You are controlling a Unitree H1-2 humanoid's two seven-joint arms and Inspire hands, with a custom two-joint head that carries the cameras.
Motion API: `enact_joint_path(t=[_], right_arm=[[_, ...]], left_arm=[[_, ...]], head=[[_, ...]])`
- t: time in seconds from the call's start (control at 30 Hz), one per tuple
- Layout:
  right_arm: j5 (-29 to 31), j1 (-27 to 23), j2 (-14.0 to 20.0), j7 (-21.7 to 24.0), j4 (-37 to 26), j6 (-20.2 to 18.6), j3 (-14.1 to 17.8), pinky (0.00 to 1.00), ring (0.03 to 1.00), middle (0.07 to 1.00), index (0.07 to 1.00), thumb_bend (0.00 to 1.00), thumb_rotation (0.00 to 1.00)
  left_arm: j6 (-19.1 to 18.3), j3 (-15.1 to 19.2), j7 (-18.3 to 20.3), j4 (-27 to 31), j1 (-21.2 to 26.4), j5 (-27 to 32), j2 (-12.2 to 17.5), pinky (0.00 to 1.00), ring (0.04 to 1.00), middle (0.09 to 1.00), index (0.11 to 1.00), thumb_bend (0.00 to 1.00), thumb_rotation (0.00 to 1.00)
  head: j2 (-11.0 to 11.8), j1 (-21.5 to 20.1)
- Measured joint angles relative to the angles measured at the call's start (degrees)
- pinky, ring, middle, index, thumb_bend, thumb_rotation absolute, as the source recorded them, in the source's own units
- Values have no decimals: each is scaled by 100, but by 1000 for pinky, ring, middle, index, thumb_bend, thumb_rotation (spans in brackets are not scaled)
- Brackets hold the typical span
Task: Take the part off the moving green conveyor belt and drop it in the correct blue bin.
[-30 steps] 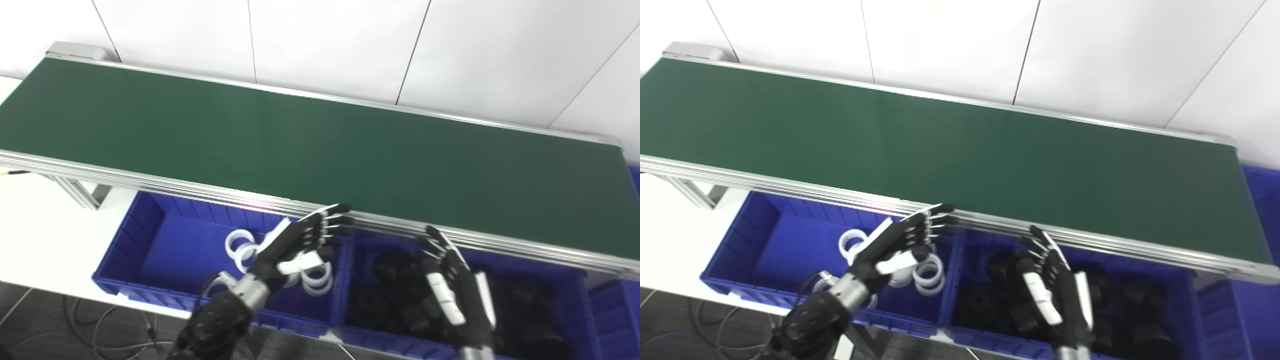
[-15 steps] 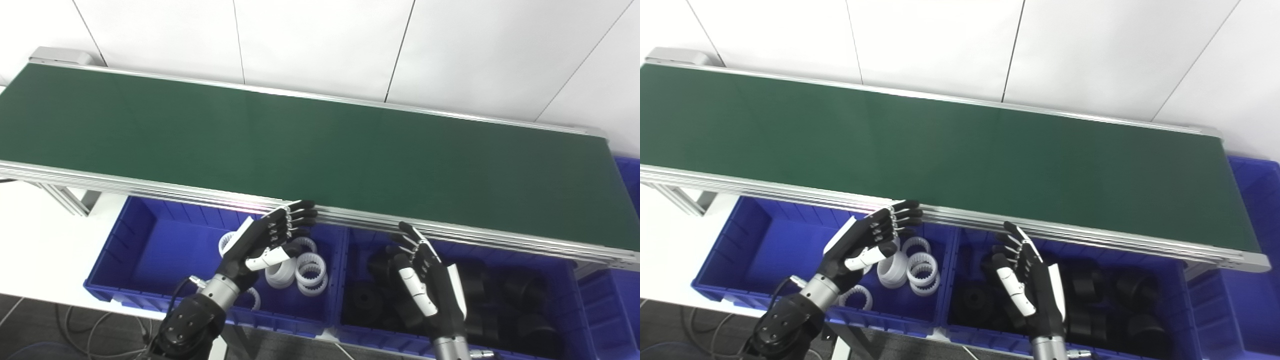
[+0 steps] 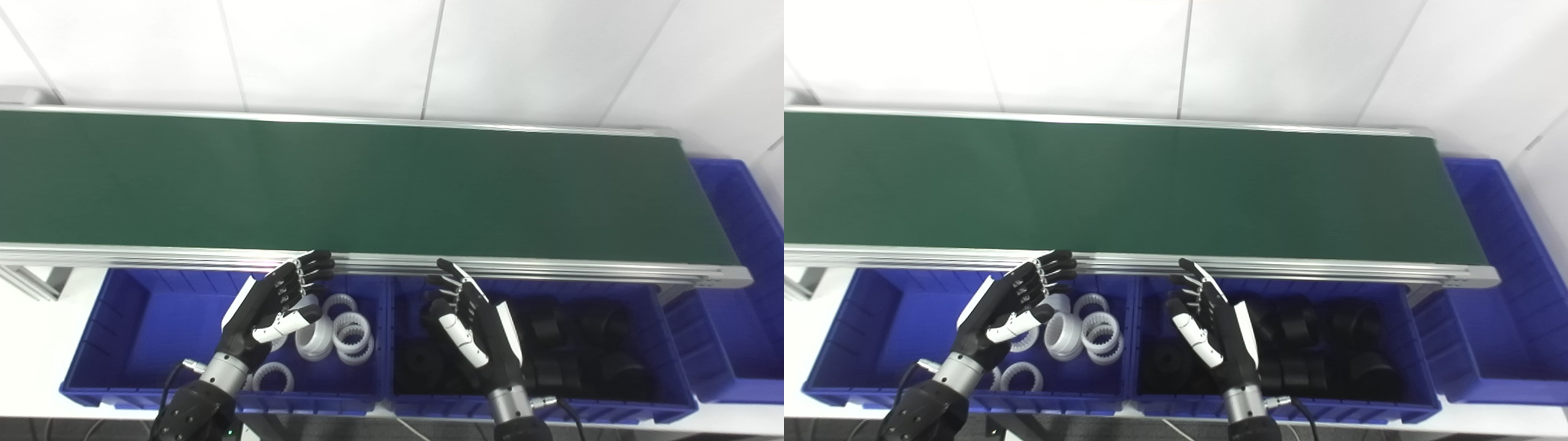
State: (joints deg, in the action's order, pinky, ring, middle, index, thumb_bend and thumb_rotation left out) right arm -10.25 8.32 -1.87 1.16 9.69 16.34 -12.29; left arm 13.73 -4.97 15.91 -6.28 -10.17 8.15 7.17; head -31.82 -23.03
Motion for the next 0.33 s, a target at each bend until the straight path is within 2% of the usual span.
enact_joint_path(t=[0.17, 0.33], right_arm=[[-38, -2, -2, -70, 173, 54, -8, 631, 726, 789, 873, 590, 718], [-7, -2, 2, -69, 184, 161, -6, 632, 723, 788, 873, 601, 732]], left_arm=[[184, 24, 73, -237, 46, 52, 7, 713, 760, 795, 786, 905, 486], [424, 20, 83, -448, 69, 87, 2, 684, 735, 774, 767, 936, 478]], head=[[167, 176], [308, 431]])
